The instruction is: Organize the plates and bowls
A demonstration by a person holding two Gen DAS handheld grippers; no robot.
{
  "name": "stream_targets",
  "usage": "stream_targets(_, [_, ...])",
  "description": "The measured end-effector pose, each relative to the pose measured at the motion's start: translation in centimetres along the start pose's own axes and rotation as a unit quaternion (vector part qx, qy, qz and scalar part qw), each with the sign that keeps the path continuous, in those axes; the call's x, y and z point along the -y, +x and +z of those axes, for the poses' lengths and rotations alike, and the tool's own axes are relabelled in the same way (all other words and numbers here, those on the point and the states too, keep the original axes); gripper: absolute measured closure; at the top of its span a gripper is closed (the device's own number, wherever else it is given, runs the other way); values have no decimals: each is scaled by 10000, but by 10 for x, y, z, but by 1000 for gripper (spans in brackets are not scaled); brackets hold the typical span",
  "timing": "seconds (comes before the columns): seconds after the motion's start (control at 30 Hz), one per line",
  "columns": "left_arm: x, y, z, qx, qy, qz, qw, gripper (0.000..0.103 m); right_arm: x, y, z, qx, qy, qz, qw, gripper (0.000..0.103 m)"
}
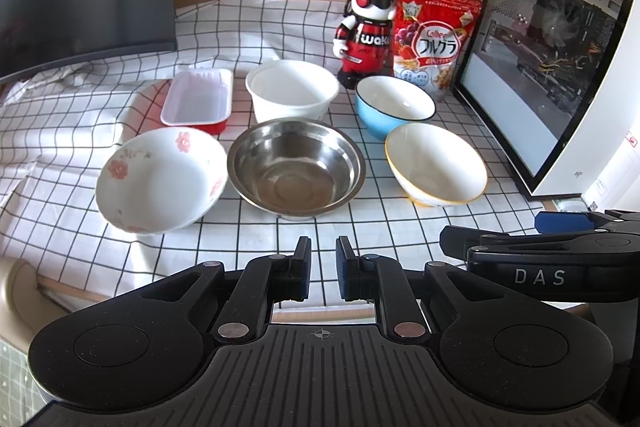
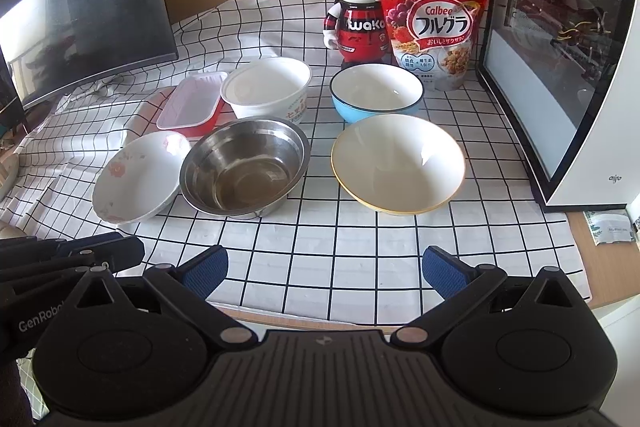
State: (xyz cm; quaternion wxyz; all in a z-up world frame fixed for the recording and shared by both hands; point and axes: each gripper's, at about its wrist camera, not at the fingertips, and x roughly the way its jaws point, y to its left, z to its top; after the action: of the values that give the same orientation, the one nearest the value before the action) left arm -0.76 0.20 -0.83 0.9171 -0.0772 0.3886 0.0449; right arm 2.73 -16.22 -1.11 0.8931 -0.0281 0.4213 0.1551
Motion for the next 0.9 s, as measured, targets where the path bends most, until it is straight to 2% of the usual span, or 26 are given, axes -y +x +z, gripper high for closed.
stream_targets(0.9, [-2,5,2,-132,-69,35,9999,87,-1,4,-1,-58,-3,-1,10000,0])
